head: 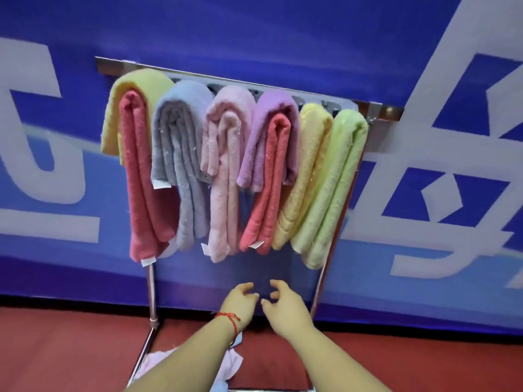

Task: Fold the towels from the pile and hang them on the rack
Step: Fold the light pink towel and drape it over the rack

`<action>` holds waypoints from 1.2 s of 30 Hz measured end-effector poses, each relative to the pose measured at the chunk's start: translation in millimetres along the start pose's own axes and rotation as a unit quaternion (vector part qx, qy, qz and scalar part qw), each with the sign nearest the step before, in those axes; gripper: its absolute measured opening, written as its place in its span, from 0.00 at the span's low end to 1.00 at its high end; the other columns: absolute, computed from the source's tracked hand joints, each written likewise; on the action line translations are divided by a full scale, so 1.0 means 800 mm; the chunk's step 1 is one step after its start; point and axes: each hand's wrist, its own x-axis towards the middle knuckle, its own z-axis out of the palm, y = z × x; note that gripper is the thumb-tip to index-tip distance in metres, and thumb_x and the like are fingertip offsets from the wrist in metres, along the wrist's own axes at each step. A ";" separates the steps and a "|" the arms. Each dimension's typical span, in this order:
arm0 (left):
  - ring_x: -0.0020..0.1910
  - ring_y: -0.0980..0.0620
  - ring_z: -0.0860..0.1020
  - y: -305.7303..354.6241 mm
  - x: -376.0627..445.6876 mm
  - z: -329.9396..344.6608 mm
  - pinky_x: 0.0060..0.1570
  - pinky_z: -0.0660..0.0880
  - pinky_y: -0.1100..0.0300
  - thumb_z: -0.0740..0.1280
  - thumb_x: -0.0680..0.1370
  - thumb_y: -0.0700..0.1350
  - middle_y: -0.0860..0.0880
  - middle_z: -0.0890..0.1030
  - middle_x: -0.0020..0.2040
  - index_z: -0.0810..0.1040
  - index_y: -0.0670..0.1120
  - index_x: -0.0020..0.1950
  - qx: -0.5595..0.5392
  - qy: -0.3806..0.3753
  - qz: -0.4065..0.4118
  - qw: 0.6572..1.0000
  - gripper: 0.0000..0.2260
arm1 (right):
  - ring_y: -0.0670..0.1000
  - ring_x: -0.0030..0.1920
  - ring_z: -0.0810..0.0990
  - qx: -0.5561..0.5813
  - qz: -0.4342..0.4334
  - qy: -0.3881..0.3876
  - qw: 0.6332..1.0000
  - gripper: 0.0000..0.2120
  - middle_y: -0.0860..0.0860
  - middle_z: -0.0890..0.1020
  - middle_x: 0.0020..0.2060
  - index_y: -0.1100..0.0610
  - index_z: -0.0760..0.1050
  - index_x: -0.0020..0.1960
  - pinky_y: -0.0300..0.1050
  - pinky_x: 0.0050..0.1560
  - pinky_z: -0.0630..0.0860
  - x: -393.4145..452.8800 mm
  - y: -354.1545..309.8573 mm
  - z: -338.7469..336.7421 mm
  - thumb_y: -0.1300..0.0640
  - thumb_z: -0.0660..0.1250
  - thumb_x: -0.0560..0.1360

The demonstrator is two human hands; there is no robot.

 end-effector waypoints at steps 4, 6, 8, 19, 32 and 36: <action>0.57 0.43 0.77 -0.060 0.005 0.011 0.59 0.72 0.57 0.62 0.77 0.37 0.39 0.78 0.60 0.71 0.39 0.66 0.021 -0.008 -0.047 0.999 0.17 | 0.50 0.62 0.75 0.004 0.039 -0.024 0.999 0.23 0.51 0.76 0.62 0.53 0.64 0.70 0.39 0.58 0.69 0.008 0.039 0.046 0.54 0.64 0.76; 0.48 0.48 0.77 -0.093 0.003 0.014 0.47 0.72 0.63 0.61 0.78 0.39 0.40 0.80 0.57 0.72 0.41 0.65 0.060 -0.017 -0.065 0.996 0.15 | 0.50 0.60 0.76 0.007 0.063 -0.040 0.997 0.23 0.51 0.78 0.60 0.53 0.65 0.70 0.38 0.57 0.69 0.012 0.060 0.074 0.54 0.64 0.76; 0.41 0.53 0.74 -0.130 0.000 0.015 0.38 0.70 0.67 0.60 0.79 0.40 0.42 0.81 0.49 0.73 0.43 0.62 0.091 -0.031 -0.082 0.992 0.12 | 0.50 0.59 0.77 0.015 0.093 -0.066 0.993 0.22 0.52 0.79 0.58 0.54 0.66 0.69 0.37 0.54 0.69 0.011 0.083 0.104 0.54 0.64 0.76; 0.55 0.44 0.77 -0.318 0.012 0.002 0.56 0.70 0.61 0.64 0.77 0.42 0.42 0.79 0.55 0.73 0.41 0.63 0.132 -0.033 -0.265 0.955 0.15 | 0.52 0.60 0.77 0.021 0.185 -0.169 0.968 0.19 0.53 0.80 0.59 0.57 0.69 0.66 0.38 0.55 0.70 0.024 0.184 0.254 0.56 0.64 0.76; 0.64 0.47 0.72 -0.430 0.064 0.021 0.66 0.66 0.59 0.64 0.77 0.44 0.43 0.73 0.66 0.71 0.44 0.67 0.168 -0.035 -0.337 0.926 0.18 | 0.53 0.63 0.75 -0.026 0.204 -0.249 0.946 0.19 0.51 0.77 0.62 0.53 0.66 0.67 0.43 0.60 0.70 0.079 0.251 0.383 0.53 0.60 0.77; 0.67 0.48 0.70 -0.450 0.086 0.022 0.66 0.64 0.60 0.63 0.77 0.45 0.44 0.70 0.69 0.68 0.44 0.69 0.181 -0.027 -0.346 0.920 0.20 | 0.52 0.63 0.75 -0.025 0.187 -0.276 0.943 0.19 0.51 0.78 0.61 0.52 0.66 0.68 0.41 0.60 0.70 0.099 0.256 0.420 0.55 0.60 0.77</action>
